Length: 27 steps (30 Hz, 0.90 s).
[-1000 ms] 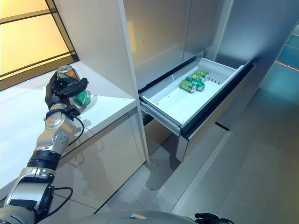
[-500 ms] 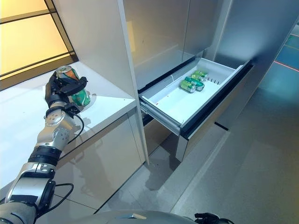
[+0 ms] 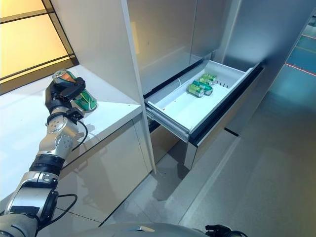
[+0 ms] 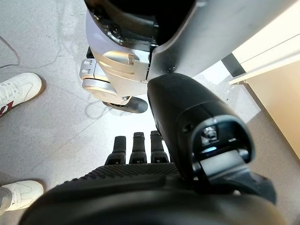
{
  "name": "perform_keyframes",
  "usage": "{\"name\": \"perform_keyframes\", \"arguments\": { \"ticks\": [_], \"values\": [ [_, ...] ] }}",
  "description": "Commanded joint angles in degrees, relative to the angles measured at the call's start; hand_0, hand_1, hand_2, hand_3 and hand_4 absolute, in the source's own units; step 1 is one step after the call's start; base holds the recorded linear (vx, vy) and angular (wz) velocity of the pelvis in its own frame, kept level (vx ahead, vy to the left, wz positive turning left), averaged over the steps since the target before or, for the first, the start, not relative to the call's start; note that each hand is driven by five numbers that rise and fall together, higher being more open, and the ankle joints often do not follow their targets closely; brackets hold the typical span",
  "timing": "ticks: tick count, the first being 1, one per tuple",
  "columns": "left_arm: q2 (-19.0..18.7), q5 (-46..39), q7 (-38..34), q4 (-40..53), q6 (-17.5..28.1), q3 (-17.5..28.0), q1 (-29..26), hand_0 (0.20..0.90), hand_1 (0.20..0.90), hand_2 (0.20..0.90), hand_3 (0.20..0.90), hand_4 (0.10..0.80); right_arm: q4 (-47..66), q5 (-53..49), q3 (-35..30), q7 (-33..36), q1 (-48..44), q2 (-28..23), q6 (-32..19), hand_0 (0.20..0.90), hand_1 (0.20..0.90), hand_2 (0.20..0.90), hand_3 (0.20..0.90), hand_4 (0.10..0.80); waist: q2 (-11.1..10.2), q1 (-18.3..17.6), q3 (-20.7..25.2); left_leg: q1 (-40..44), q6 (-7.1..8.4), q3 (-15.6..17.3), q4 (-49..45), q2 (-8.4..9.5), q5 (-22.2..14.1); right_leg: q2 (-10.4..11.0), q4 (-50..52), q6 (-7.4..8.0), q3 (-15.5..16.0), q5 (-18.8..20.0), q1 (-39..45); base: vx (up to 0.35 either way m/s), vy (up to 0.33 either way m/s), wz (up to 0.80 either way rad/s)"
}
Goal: Put drinks into fridge and close the fridge
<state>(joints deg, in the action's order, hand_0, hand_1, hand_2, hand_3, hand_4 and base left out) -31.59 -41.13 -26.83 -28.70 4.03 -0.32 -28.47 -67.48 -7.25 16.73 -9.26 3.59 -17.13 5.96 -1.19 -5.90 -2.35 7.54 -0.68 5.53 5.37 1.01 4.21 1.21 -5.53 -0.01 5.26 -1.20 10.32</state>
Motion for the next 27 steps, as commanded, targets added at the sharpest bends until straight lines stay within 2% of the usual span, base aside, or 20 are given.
{"name": "perform_keyframes", "arguments": {
  "ticks": [1, 7, 11, 21, 27],
  "values": [
    [-3.6, 1.5, 1.1, -1.2, 10.9, 0.0, -14.3, 0.300, 0.300, 0.300, 0.200, 0.100, -1.2, 0.6, 3.0, -2.6, -0.8, 1.0, -2.1, 0.900, 0.900, 0.900, 0.900, 0.800, 2.0, -0.1, 2.8, 2.4, 0.79, -3.5, -0.7, 0.86, -9.6, -0.7, 1.2, 4.48, -1.7, -1.0, -2.4, 0.000, 0.000, 0.00],
    [-3.7, 3.2, 1.1, -0.3, 12.8, -0.2, -14.0, 0.300, 0.300, 0.300, 0.200, 0.100, -1.2, 1.6, 3.1, -1.2, -0.6, 0.9, -2.9, 0.900, 0.900, 0.900, 0.900, 0.800, 1.9, -0.1, 2.9, 2.3, 0.82, -3.6, -0.7, 0.86, -9.6, -0.7, 1.2, 4.49, -1.7, -1.0, -2.4, 0.000, 0.000, 0.00],
    [-4.4, 5.0, 2.7, 2.7, 13.3, -1.0, -13.9, 0.300, 0.300, 0.300, 0.200, 0.100, -0.5, 4.5, 3.9, 1.6, -0.8, 0.2, -5.4, 0.900, 0.900, 0.900, 0.900, 0.800, 1.8, 0.4, 2.7, 2.1, 0.91, -4.0, -0.7, 0.80, -9.5, -0.6, 1.2, 4.52, -1.4, -1.0, -2.5, -0.025, -0.011, 0.00],
    [-4.9, 7.7, 4.8, 15.3, 12.4, -2.8, -11.7, 0.300, 0.300, 0.300, 0.200, 0.100, 7.0, 7.9, 7.8, 4.3, -4.3, -2.0, -8.5, 0.900, 0.900, 0.900, 0.900, 0.800, 1.8, 2.5, 2.2, 1.5, 1.11, -5.7, -0.5, 0.98, -9.0, -0.3, 1.0, 4.36, 0.1, -1.0, -2.4, -0.026, -0.006, 0.01],
    [-5.0, 8.3, 7.2, 23.0, 11.6, -4.6, -10.2, 0.300, 0.300, 0.300, 0.200, 0.100, 16.2, 7.1, 10.8, 3.9, -7.2, -2.9, -8.5, 0.900, 0.900, 0.900, 0.900, 0.800, 1.9, 3.9, 2.0, 1.1, 1.23, -6.7, -0.4, 1.05, -8.5, 0.1, 1.0, 4.25, 1.3, -0.9, -2.3, -0.051, 0.002, 0.07]
  ]
}}
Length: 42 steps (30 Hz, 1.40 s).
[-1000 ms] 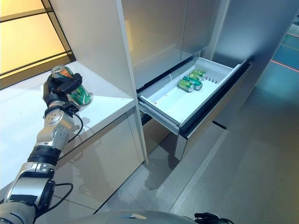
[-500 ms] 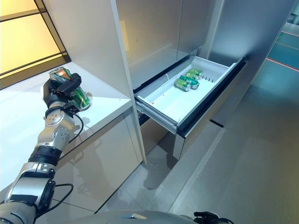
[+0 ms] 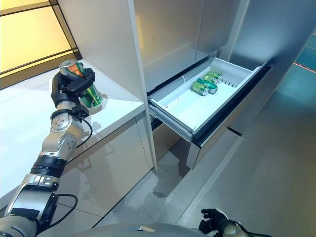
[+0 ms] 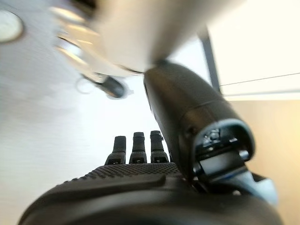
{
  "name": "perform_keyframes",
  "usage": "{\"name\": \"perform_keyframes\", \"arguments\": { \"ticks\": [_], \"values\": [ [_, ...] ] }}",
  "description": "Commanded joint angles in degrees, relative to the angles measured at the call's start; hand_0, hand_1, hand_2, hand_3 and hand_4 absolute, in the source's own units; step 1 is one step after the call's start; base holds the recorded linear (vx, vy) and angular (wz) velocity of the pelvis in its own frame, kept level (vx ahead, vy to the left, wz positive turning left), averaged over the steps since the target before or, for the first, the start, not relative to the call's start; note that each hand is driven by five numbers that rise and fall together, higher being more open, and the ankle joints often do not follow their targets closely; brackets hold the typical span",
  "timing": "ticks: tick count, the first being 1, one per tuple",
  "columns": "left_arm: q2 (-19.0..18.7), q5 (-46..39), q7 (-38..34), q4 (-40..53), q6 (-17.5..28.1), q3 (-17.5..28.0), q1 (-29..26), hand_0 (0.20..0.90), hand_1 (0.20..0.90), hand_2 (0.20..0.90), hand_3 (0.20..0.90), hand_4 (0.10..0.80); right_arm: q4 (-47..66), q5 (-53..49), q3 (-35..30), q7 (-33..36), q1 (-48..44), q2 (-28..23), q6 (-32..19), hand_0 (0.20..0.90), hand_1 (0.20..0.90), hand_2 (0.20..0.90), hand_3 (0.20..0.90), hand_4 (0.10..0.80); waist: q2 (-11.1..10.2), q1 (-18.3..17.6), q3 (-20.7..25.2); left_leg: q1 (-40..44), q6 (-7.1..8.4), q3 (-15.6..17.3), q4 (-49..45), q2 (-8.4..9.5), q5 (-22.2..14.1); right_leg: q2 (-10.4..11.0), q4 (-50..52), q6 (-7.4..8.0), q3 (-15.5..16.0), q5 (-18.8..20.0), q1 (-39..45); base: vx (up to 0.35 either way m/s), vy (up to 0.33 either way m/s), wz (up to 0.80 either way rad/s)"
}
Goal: Put drinks into fridge and close the fridge
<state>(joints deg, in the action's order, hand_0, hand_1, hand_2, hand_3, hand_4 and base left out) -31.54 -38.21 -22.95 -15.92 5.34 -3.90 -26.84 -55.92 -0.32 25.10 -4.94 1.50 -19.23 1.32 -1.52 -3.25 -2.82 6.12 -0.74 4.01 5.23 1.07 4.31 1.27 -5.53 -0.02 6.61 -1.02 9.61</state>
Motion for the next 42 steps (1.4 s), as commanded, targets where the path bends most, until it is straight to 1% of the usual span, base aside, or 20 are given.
{"name": "perform_keyframes", "arguments": {
  "ticks": [1, 5, 11, 12, 13, 14, 15, 18, 23, 24, 29, 32, 33, 34, 35, 36, 37, 39, 41, 42],
  "values": [
    [-4.9, 5.6, 3.8, 12.3, 10.4, -1.7, -11.5, 0.300, 0.300, 0.300, 0.200, 0.100, 8.1, -0.8, 3.3, -0.7, -6.0, -0.9, -3.5, 0.900, 0.900, 0.900, 0.900, 0.800, 2.2, 1.6, 2.4, 2.4, 1.32, -5.4, -0.3, 1.02, -8.5, 0.1, 0.9, 4.27, 0.2, -1.0, -1.6, -0.051, 0.005, 0.11],
    [-4.7, 5.0, 5.3, 15.0, 11.2, -3.2, -11.3, 0.300, 0.300, 0.300, 0.200, 0.100, 15.8, -2.2, 5.2, -2.2, -7.9, -1.1, -3.4, 0.900, 0.900, 0.900, 0.900, 0.800, 2.1, 2.3, 2.4, 2.1, 1.38, -5.9, -0.2, 1.18, -8.2, 0.3, 0.8, 4.28, 0.7, -0.8, -1.6, -0.050, 0.007, 0.10],
    [-4.1, 4.4, 8.3, 17.4, 12.0, -5.7, -11.2, 0.300, 0.300, 0.300, 0.200, 0.100, 26.5, -5.8, 8.2, -5.0, -12.3, -0.2, -1.9, 0.900, 0.900, 0.900, 0.900, 0.800, 2.0, 3.2, 2.1, 1.7, 1.50, -6.6, -0.2, 1.36, -7.7, 0.6, 0.7, 4.21, 1.5, -0.6, -1.6, -0.045, 0.008, 0.09],
    [-4.6, 4.0, 10.9, 17.0, 13.8, -4.7, -9.7, 0.300, 0.300, 0.300, 0.200, 0.100, 26.5, -8.2, 7.2, -8.6, -10.7, -1.3, -7.4, 0.900, 0.900, 0.900, 0.900, 0.800, 2.1, 3.2, 2.0, 1.5, 1.49, -6.5, -0.2, 1.28, -7.7, 0.5, 0.8, 4.21, 1.4, -0.5, -1.8, -0.047, 0.018, 0.04],
    [-4.8, 3.8, 11.6, 17.3, 14.6, -4.4, -8.7, 0.300, 0.300, 0.300, 0.200, 0.100, 25.3, -7.5, 6.4, -9.8, -9.6, -1.3, -10.2, 0.900, 0.900, 0.900, 0.900, 0.800, 2.3, 3.1, 2.0, 1.3, 1.39, -6.4, -0.2, 1.27, -7.6, 0.5, 0.9, 4.36, 1.3, -0.4, -2.0, -0.059, 0.033, 0.01],
    [-5.2, 3.5, 12.4, 18.4, 14.6, -4.1, -7.7, 0.300, 0.300, 0.300, 0.200, 0.100, 24.3, -6.8, 5.9, -11.6, -8.0, -1.1, -15.0, 0.900, 0.900, 0.900, 0.900, 0.800, 2.4, 3.0, 2.0, 1.3, 1.19, -6.2, -0.2, 1.36, -7.7, 0.6, 0.8, 4.51, 1.3, -0.4, -2.0, -0.049, 0.038, -0.01],
    [-5.8, 2.6, 13.0, 20.0, 13.3, -3.7, -7.8, 0.300, 0.300, 0.300, 0.200, 0.100, 25.9, -7.4, 6.3, -12.8, -7.3, -1.2, -17.2, 0.900, 0.900, 0.900, 0.900, 0.800, 2.4, 2.9, 1.7, 1.6, 1.08, -6.1, -0.2, 1.50, -7.9, 0.7, 0.6, 4.46, 1.4, -0.6, -1.7, -0.041, 0.033, -0.01],
    [-5.1, 3.8, 12.6, 22.5, 11.5, -5.2, -8.8, 0.300, 0.300, 0.300, 0.200, 0.100, 33.5, -11.4, 7.9, -14.0, -8.7, -0.7, -14.1, 0.900, 0.900, 0.900, 0.900, 0.800, 2.2, 3.1, 1.7, 1.5, 1.26, -6.3, -0.2, 1.51, -7.7, 0.9, 0.6, 4.68, 1.8, -0.5, -1.8, -0.037, 0.009, 0.01],
    [-4.0, 5.3, 14.4, 24.0, 13.3, -7.1, -8.5, 0.300, 0.300, 0.300, 0.200, 0.100, 43.2, -20.6, 7.3, -20.1, -16.1, 0.6, -8.6, 0.900, 0.900, 0.900, 0.900, 0.800, 1.9, 4.1, 1.6, 1.4, 1.32, -6.6, -0.2, 1.49, -7.1, 1.0, 0.5, 4.51, 2.1, -0.1, -1.6, -0.010, 0.002, 0.01],
    [-3.8, 5.6, 14.8, 24.6, 13.5, -7.0, -8.1, 0.300, 0.300, 0.300, 0.200, 0.100, 45.0, -22.8, 7.0, -21.0, -17.3, 0.8, -8.3, 0.900, 0.900, 0.900, 0.900, 0.800, 1.8, 4.3, 1.7, 1.3, 1.33, -6.6, -0.2, 1.50, -7.0, 1.0, 0.5, 4.46, 2.2, 0.0, -1.6, 0.000, 0.000, 0.00],
    [-3.2, 5.0, 17.9, 27.1, 14.1, -6.9, -7.3, 0.300, 0.300, 0.300, 0.200, 0.100, 51.9, -29.2, 5.6, -20.1, -24.8, 1.9, -6.1, 0.900, 0.900, 0.900, 0.900, 0.800, 1.4, 5.3, 1.8, 1.5, 1.27, -6.7, -0.2, 1.44, -6.9, 1.0, 0.5, 4.27, 2.6, 0.1, -1.4, 0.000, 0.000, 0.00],
    [-2.9, 4.2, 19.4, 28.3, 14.3, -6.3, -6.7, 0.300, 0.300, 0.300, 0.200, 0.100, 55.0, -30.8, 4.7, -19.2, -28.3, 2.2, -5.3, 0.900, 0.900, 0.900, 0.900, 0.800, 1.2, 5.7, 2.0, 1.5, 1.15, -6.7, -0.2, 1.46, -6.8, 1.0, 0.5, 4.17, 2.7, 0.2, -1.4, -0.002, 0.004, 0.02],
    [-2.7, 4.3, 19.9, 28.7, 14.2, -6.0, -6.4, 0.300, 0.300, 0.300, 0.200, 0.100, 56.2, -29.3, 4.4, -19.0, -29.0, 2.0, -4.2, 0.900, 0.900, 0.900, 0.900, 0.800, 1.1, 5.7, 2.0, 1.5, 1.13, -6.6, -0.2, 1.45, -6.9, 1.0, 0.5, 4.14, 2.7, 0.2, -1.4, -0.041, 0.002, 0.03],
    [-3.5, 3.2, 22.6, 28.0, 16.0, -4.0, -4.5, 0.300, 0.300, 0.300, 0.200, 0.100, 57.1, -33.6, 0.3, -24.6, -26.8, -3.2, -6.6, 0.900, 0.900, 0.900, 0.900, 0.800, 1.1, 5.5, 2.3, 0.9, 1.19, -6.4, -0.2, 1.53, -6.4, 1.0, 0.5, 4.31, 2.4, 0.8, -2.1, -0.047, -0.002, 0.02],
    [-4.2, 2.6, 24.0, 28.8, 16.7, -2.2, -2.5, 0.300, 0.300, 0.300, 0.200, 0.100, 57.9, -34.2, -3.1, -29.0, -23.4, -4.7, -8.1, 0.900, 0.900, 0.900, 0.900, 0.800, 1.0, 5.1, 2.3, 0.8, 1.05, -6.1, -0.2, 1.49, -6.5, 1.0, 0.5, 4.49, 2.3, 0.8, -2.2, -0.057, -0.007, 0.03],
    [-4.9, 1.9, 26.3, 29.6, 17.8, 0.4, 0.3, 0.300, 0.300, 0.300, 0.200, 0.100, 59.1, -35.6, -7.2, -34.2, -18.9, -6.5, -11.1, 0.900, 0.900, 0.900, 0.900, 0.800, 0.9, 4.6, 2.3, 0.9, 0.88, -5.7, -0.2, 1.46, -6.7, 1.0, 0.6, 4.69, 2.1, 0.8, -2.3, 0.000, 0.000, 0.00],
    [-5.4, 1.5, 28.4, 30.8, 18.5, 3.6, 3.5, 0.300, 0.300, 0.300, 0.200, 0.100, 61.8, -37.6, -12.2, -38.6, -13.7, -8.1, -12.4, 0.900, 0.900, 0.900, 0.900, 0.800, 0.9, 3.9, 2.3, 0.9, 0.75, -5.3, -0.2, 1.41, -6.9, 1.0, 0.6, 4.85, 1.8, 0.9, -2.4, 0.000, 0.000, 0.00],
    [-5.7, 1.4, 31.3, 32.4, 19.5, 7.1, 7.1, 0.300, 0.300, 0.300, 0.200, 0.100, 66.0, -39.3, -18.5, -41.4, -7.8, -8.4, -12.9, 0.900, 0.900, 0.900, 0.900, 0.800, 0.9, 2.8, 2.4, 1.5, 0.58, -4.8, -0.2, 1.33, -7.8, 0.8, 0.6, 5.07, 1.2, 0.3, -2.2, 0.010, 0.001, -0.07],
    [-5.6, 2.2, 32.5, 32.9, 19.5, 8.6, 8.4, 0.300, 0.300, 0.300, 0.200, 0.100, 67.8, -38.7, -21.5, -40.6, -6.4, -7.8, -12.3, 0.900, 0.900, 0.900, 0.900, 0.800, 0.9, 2.2, 2.4, 1.5, 0.57, -4.6, -0.2, 1.28, -7.9, 0.7, 0.6, 5.02, 0.7, 0.3, -2.3, 0.000, 0.002, -0.08],
    [-5.8, 2.6, 32.8, 32.8, 19.8, 8.7, 8.6, 0.300, 0.300, 0.300, 0.200, 0.100, 68.4, -37.8, -22.4, -38.7, -6.5, -8.1, -12.1, 0.900, 0.900, 0.900, 0.900, 0.800, 0.9, 2.0, 2.3, 1.6, 0.58, -4.6, -0.2, 1.29, -8.0, 0.6, 0.5, 5.01, 0.6, 0.4, -2.3, -0.006, 0.005, -0.03]
  ]
}}
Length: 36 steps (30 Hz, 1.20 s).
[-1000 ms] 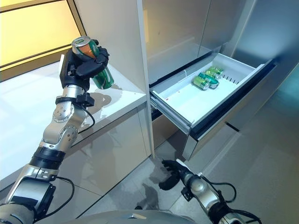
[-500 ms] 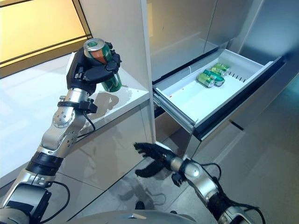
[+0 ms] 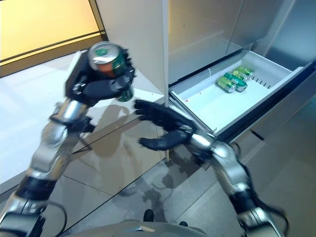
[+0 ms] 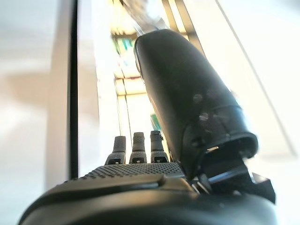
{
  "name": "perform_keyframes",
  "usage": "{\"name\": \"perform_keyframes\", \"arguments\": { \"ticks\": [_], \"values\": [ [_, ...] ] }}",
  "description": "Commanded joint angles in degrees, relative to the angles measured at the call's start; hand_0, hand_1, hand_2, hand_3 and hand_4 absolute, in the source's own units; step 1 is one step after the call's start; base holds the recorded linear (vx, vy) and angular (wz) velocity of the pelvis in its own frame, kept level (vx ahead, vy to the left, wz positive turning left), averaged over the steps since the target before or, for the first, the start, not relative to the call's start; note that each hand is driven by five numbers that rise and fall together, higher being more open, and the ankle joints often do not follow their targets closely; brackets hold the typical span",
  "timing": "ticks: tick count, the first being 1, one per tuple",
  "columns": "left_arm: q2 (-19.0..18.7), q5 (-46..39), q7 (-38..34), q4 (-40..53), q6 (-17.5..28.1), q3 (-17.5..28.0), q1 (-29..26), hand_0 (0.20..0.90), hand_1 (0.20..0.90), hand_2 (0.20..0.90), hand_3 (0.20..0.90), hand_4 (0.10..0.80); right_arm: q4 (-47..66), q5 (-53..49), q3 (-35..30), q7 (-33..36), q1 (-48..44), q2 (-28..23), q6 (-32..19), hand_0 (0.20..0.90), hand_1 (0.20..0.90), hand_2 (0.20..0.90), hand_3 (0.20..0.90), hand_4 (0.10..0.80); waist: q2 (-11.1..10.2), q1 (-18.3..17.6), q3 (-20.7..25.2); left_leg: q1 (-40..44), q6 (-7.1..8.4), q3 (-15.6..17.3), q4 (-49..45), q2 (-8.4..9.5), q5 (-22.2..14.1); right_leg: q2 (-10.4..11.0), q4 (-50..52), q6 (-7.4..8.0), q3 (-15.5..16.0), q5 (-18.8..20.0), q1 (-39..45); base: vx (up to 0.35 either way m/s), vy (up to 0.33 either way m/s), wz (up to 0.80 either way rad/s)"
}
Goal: Put drinks into fridge and close the fridge
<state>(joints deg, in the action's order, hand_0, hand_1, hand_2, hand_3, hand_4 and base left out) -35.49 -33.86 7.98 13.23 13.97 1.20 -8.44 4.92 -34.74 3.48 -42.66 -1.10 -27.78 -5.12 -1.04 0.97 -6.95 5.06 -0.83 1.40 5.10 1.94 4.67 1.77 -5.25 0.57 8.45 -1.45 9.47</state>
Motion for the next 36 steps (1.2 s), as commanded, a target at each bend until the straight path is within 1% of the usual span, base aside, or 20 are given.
{"name": "perform_keyframes", "arguments": {
  "ticks": [1, 5, 9, 15, 19, 25, 28, 36],
  "values": [
    [-2.3, -1.9, 1.7, 3.6, 11.0, 3.6, -9.9, 0.300, 0.300, 0.300, 0.200, 0.100, 7.5, -3.6, -1.1, 0.1, -4.2, -0.1, -5.8, 0.900, 0.900, 0.900, 0.900, 0.800, 0.5, -2.3, 6.4, 2.7, 0.63, -2.0, -0.1, 0.44, -8.4, 0.1, 0.3, 4.38, -1.4, 0.8, -2.1, 0.000, 0.000, 0.00],
    [-3.5, -3.2, 3.0, 3.2, 11.0, 3.3, -10.3, 0.300, 0.300, 0.300, 0.200, 0.100, 7.7, -3.6, -1.9, 2.9, -5.5, -0.9, -4.6, 0.900, 0.900, 0.900, 0.900, 0.800, 0.6, -2.5, 6.2, 2.9, 0.68, -1.9, -0.1, 0.40, -8.4, 0.1, 0.3, 4.35, -1.5, 0.9, -2.1, -0.001, 0.002, -0.01],
    [-3.4, -4.1, 4.5, 4.3, 10.8, 1.9, -10.6, 0.300, 0.300, 0.300, 0.200, 0.100, 8.7, -3.1, -0.8, 5.5, -7.3, -1.9, -2.8, 0.900, 0.900, 0.900, 0.900, 0.800, 0.5, -2.2, 5.9, 2.8, 0.78, -2.2, -0.1, 0.38, -8.3, 0.2, 0.3, 4.35, -1.2, 0.9, -2.0, 0.000, 0.000, 0.00],
    [-2.8, -4.6, 6.4, 5.1, 9.8, -3.1, -13.2, 0.300, 0.300, 0.300, 0.200, 0.100, 7.8, -2.5, 3.6, 10.6, -13.9, -4.0, 1.8, 0.900, 0.900, 0.900, 0.900, 0.800, 0.1, -1.6, 5.5, 3.0, 1.02, -2.5, -0.1, 0.32, -8.2, 0.2, 0.3, 4.15, -0.7, 0.9, -1.7, 0.000, 0.000, 0.00],
    [-2.6, -5.0, 6.5, 5.1, 9.2, -5.9, -15.3, 0.300, 0.300, 0.300, 0.200, 0.100, 5.7, -2.7, 6.3, 13.6, -17.8, -4.9, 3.6, 0.900, 0.900, 0.900, 0.900, 0.800, -0.1, -1.3, 5.4, 3.1, 1.11, -2.6, -0.1, 0.32, -8.1, 0.2, 0.3, 4.06, -0.5, 1.0, -1.6, 0.000, 0.000, 0.00],
    [-2.2, -5.9, 7.0, 4.8, 8.2, -8.8, -17.7, 0.300, 0.300, 0.300, 0.200, 0.100, 3.2, -3.6, 9.4, 15.1, -22.2, -4.7, 5.0, 0.900, 0.900, 0.900, 0.900, 0.800, -0.3, -0.8, 5.4, 3.1, 1.14, -2.9, -0.1, 0.40, -8.0, 0.2, 0.3, 3.90, -0.3, 0.9, -1.4, 0.000, 0.000, 0.00],
    [-1.7, -6.5, 7.6, 4.5, 7.4, -10.4, -18.9, 0.300, 0.300, 0.300, 0.200, 0.100, 1.9, -4.1, 11.2, 15.9, -24.6, -4.1, 6.8, 0.900, 0.900, 0.900, 0.900, 0.800, -0.4, -0.5, 5.5, 3.1, 1.13, -3.1, -0.1, 0.48, -8.0, 0.2, 0.3, 3.82, -0.2, 0.9, -1.3, 0.000, 0.000, 0.00],
    [-0.9, -8.2, 8.7, 4.3, 5.9, -12.7, -20.7, 0.300, 0.300, 0.300, 0.200, 0.100, -0.6, -3.9, 14.6, 16.5, -28.8, -3.2, 8.1, 0.900, 0.900, 0.900, 0.900, 0.800, -0.5, 0.1, 5.8, 3.2, 1.02, -3.4, -0.1, 0.62, -8.0, 0.2, 0.3, 3.73, 0.1, 0.8, -1.1, 0.003, 0.000, 0.00]
  ]
}}
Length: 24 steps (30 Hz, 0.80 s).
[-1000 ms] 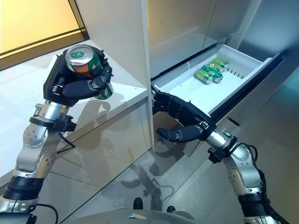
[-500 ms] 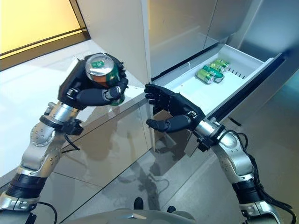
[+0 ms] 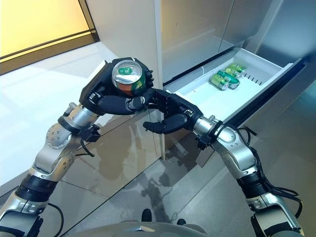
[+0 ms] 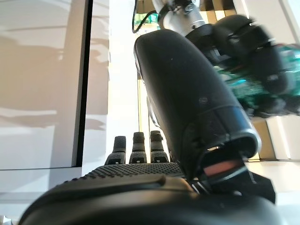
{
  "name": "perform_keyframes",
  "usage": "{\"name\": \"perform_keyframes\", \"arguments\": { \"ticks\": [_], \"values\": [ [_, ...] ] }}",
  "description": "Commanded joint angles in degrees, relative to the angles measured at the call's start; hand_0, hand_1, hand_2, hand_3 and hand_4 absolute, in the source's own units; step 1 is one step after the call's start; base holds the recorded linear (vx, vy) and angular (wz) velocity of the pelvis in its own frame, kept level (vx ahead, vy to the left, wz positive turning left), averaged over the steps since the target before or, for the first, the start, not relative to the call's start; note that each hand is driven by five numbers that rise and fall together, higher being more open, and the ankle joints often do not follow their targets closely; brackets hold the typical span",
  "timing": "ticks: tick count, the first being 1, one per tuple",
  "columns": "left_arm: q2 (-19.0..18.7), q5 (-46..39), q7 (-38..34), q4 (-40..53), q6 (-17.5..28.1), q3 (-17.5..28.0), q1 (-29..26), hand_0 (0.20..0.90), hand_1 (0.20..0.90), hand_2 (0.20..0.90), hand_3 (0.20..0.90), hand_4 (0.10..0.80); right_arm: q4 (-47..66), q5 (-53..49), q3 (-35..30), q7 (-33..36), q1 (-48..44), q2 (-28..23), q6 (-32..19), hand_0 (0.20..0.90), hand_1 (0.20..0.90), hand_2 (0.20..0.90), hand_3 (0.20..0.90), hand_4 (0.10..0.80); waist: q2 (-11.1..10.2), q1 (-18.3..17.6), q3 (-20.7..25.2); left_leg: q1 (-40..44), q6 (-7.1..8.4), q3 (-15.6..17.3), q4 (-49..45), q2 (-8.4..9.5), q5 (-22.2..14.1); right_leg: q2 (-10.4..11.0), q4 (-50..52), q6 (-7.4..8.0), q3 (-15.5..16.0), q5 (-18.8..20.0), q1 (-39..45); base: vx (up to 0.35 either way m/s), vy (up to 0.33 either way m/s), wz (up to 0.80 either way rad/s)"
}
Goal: Put drinks into fridge and close the fridge
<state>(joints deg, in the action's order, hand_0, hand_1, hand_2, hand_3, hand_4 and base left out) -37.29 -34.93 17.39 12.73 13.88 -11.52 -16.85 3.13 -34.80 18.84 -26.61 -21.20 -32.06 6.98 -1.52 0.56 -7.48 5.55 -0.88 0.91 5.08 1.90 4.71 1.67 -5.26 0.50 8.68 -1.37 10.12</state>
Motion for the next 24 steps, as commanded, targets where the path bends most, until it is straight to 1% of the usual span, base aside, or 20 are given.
{"name": "perform_keyframes", "arguments": {
  "ticks": [1, 6, 12, 24],
  "values": [
    [0.9, -7.2, -0.6, 4.9, 5.8, -0.1, -12.4, 0.300, 0.300, 0.300, 0.200, 0.100, 1.1, -3.8, -0.6, 0.4, -8.9, 1.1, -4.1, 0.900, 0.900, 0.900, 0.900, 0.800, -0.1, 0.5, 6.3, 2.7, 1.06, -2.9, -0.1, 0.67, -8.1, 0.3, 0.3, 3.80, -0.1, 0.7, -1.8, 0.000, 0.000, 0.00],
    [1.1, -7.2, 0.0, 4.5, 4.7, -1.5, -13.3, 0.300, 0.300, 0.300, 0.200, 0.100, 0.2, -3.6, 1.1, 1.6, -11.5, 1.5, -4.2, 0.900, 0.900, 0.900, 0.900, 0.800, -0.1, 0.8, 6.3, 2.8, 1.00, -3.0, -0.1, 0.70, -8.1, 0.3, 0.3, 3.73, -0.1, 0.7, -1.7, 0.000, 0.000, 0.00],
    [0.9, -7.6, 1.2, 4.3, 2.3, -2.6, -13.9, 0.300, 0.300, 0.300, 0.200, 0.100, -0.1, -2.5, 1.9, 2.4, -13.9, 1.6, -3.9, 0.900, 0.900, 0.900, 0.900, 0.800, 0.0, 1.0, 6.3, 2.9, 0.89, -3.0, -0.1, 0.77, -8.2, 0.3, 0.3, 3.67, -0.1, 0.7, -1.6, 0.007, 0.002, 0.02],
    [0.8, -8.7, 2.6, 3.7, 0.4, -4.3, -14.5, 0.300, 0.300, 0.300, 0.200, 0.100, -0.7, -3.3, 3.4, 2.2, -16.4, 1.1, -3.5, 0.900, 0.900, 0.900, 0.900, 0.800, 0.0, 1.1, 6.2, 3.1, 0.79, -3.0, -0.1, 0.75, -8.2, 0.3, 0.3, 3.63, -0.2, 0.7, -1.4, 0.000, 0.000, 0.00]
  ]
}}
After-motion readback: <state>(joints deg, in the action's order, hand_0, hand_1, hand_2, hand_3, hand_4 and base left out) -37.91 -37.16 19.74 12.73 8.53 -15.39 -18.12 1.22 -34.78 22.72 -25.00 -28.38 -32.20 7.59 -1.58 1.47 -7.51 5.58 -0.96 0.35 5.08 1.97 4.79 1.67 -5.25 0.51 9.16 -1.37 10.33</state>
